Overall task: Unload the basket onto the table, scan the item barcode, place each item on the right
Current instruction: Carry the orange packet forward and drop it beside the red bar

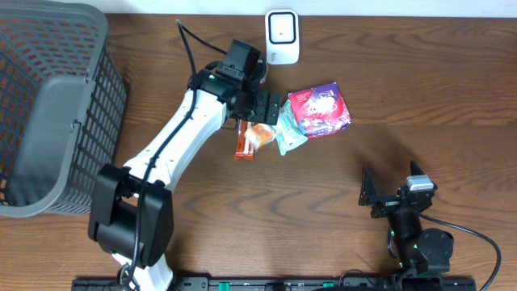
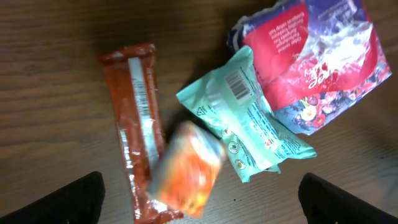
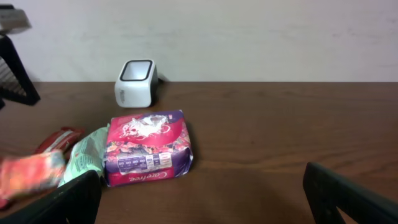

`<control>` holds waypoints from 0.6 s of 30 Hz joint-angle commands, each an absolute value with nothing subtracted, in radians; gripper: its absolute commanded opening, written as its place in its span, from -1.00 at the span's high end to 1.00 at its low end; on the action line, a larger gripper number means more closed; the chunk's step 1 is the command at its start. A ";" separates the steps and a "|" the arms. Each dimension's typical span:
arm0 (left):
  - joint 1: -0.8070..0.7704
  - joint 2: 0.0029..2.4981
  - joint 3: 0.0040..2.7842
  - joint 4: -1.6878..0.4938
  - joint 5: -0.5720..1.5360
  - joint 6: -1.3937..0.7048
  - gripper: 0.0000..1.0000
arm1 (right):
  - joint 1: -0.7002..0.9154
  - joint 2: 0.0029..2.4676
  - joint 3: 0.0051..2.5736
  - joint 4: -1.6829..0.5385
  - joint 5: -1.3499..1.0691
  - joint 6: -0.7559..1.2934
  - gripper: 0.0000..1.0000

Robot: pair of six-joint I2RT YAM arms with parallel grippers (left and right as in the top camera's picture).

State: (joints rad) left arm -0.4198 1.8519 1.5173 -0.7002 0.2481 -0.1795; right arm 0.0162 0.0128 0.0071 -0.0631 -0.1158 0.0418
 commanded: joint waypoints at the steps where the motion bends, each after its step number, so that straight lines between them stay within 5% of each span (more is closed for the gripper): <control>1: -0.368 1.731 1.556 -0.703 0.234 -0.172 -0.99 | 0.020 0.009 0.006 -0.067 -0.121 0.051 -0.98; 18: -0.051 1.437 1.555 -1.134 0.171 -0.203 -0.96 | 0.020 0.009 0.006 -0.067 -0.122 0.051 -0.99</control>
State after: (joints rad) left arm -0.0650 1.4269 1.5494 -1.0943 0.1829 -0.1913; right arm 0.0162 0.0128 0.0071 -0.0631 -0.1158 0.0414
